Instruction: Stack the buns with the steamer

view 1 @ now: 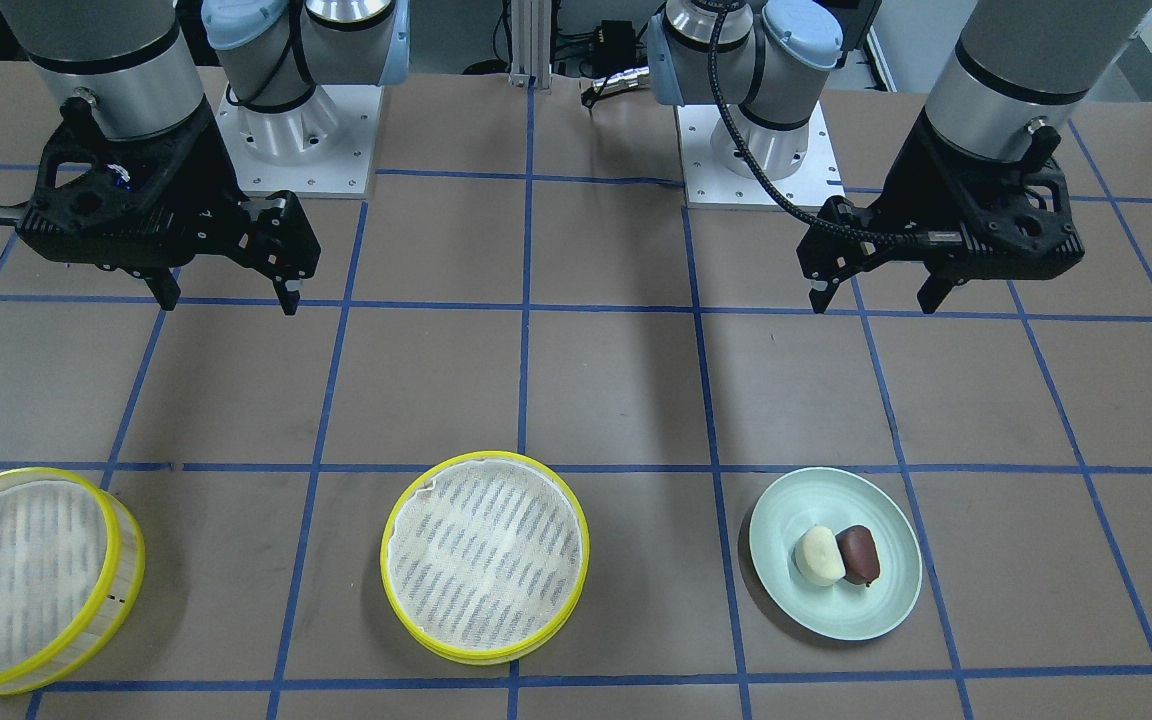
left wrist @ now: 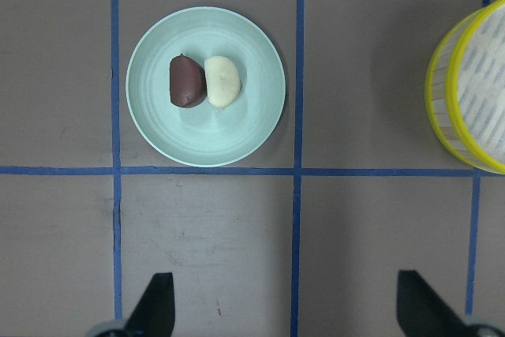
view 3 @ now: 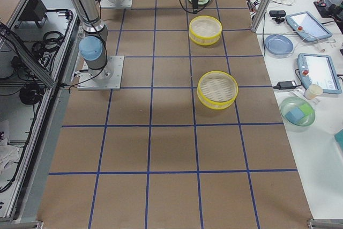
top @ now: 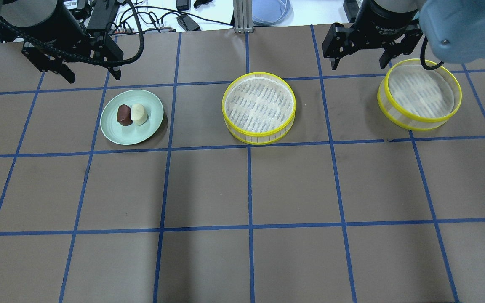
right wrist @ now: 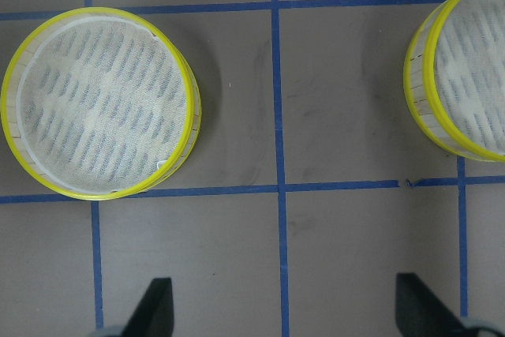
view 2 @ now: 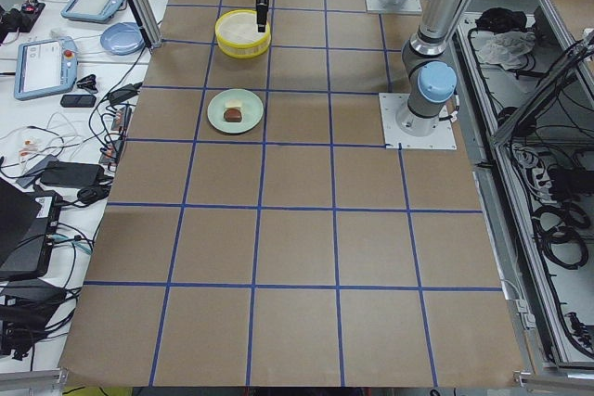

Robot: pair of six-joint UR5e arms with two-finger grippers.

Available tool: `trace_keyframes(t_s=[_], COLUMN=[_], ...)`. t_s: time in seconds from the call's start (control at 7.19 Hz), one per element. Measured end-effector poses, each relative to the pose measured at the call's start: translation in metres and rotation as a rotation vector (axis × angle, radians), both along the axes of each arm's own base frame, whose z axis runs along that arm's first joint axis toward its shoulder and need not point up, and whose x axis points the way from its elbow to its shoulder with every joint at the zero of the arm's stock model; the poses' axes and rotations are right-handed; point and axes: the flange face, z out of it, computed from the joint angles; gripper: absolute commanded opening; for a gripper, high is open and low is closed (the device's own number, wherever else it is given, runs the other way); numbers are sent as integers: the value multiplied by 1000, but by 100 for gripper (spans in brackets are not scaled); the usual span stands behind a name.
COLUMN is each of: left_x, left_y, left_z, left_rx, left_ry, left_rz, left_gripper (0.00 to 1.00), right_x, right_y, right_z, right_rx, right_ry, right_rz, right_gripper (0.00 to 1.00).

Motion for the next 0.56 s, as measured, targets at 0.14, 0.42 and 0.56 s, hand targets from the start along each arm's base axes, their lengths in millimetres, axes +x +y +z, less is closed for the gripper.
trace_keyframes(t_s=[0.14, 0.42, 0.56], left_x=[0, 5, 8], left_y=[1, -3, -5], left_z=[-1, -7, -11], left_rx=[2, 12, 19], left_ry=[-1, 2, 3], left_rz=[-1, 7, 10], left_gripper=[100, 100, 100], right_x=[0, -1, -1], right_y=[0, -1, -2], right_z=[0, -1, -1], right_rx=[-2, 0, 1], right_ry=[0, -5, -10], right_rz=[0, 0, -1], right_gripper=[100, 100, 100])
